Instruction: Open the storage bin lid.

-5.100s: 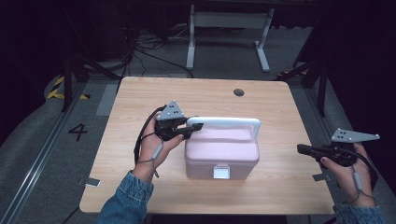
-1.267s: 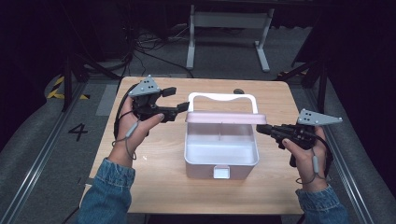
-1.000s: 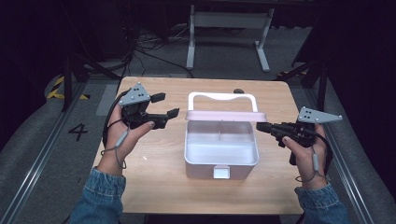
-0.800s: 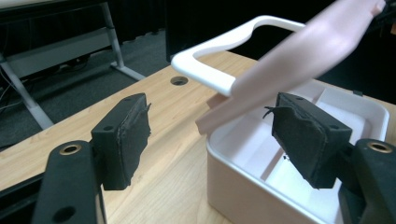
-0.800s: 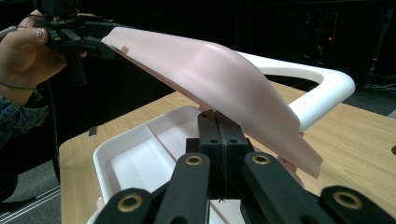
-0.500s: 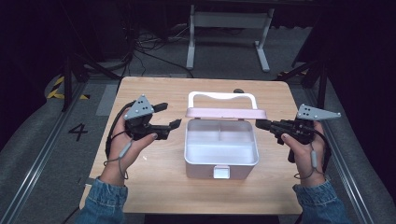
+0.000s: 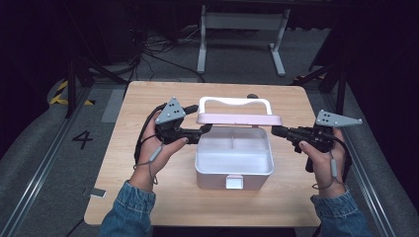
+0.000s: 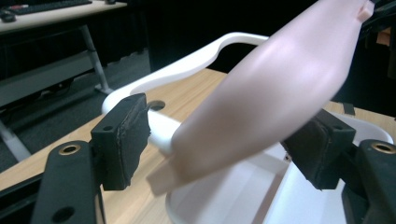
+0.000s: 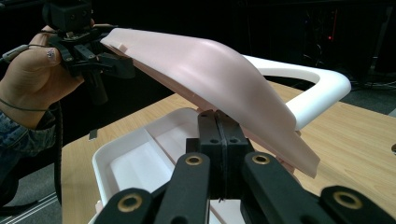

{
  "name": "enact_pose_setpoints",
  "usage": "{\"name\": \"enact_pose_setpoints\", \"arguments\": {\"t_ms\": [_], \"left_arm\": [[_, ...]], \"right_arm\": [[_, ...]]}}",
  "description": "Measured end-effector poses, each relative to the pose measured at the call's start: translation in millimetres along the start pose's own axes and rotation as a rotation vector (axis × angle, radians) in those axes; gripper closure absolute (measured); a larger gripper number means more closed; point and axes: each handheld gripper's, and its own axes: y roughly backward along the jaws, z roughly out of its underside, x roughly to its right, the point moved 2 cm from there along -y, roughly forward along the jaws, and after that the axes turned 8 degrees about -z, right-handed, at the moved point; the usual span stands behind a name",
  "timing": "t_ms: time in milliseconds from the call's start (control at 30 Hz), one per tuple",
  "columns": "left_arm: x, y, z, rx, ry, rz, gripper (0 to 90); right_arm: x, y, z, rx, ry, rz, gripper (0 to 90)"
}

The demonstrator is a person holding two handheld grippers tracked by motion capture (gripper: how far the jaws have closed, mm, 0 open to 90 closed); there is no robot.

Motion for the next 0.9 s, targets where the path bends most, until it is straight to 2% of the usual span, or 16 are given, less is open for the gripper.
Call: {"name": "enact_pose_setpoints", "arguments": {"t_ms": [200,333,367,400,600,900], "left_arm": [[3.6,-9.0,-4.2,0.013,-0.015,0.000,31.4],[5.3,-10.9,-5.4,0.024,-0.045,0.002,41.0],[5.6,-10.8,-6.0,0.030,-0.063,-0.006,41.0],[6.3,-10.5,-6.5,0.040,-0.068,-0.011,45.4],[4.9,-8.7,-7.8,0.050,-0.064,0.000,57.6],[4.6,-8.0,-8.9,0.038,-0.071,-0.018,60.0]], "right_arm": [[0.2,-0.7,0.4,-0.001,0.000,0.000,90.0],[0.6,-0.6,0.5,-0.001,-0.001,-0.002,90.0],[0.7,-0.5,0.5,-0.002,-0.001,-0.003,90.0],[0.5,-0.5,0.5,-0.001,-0.002,-0.002,90.0],[0.3,-0.5,0.4,-0.001,-0.002,-0.001,90.0],[0.3,0.0,0.2,0.000,-0.001,0.001,90.0]]}}
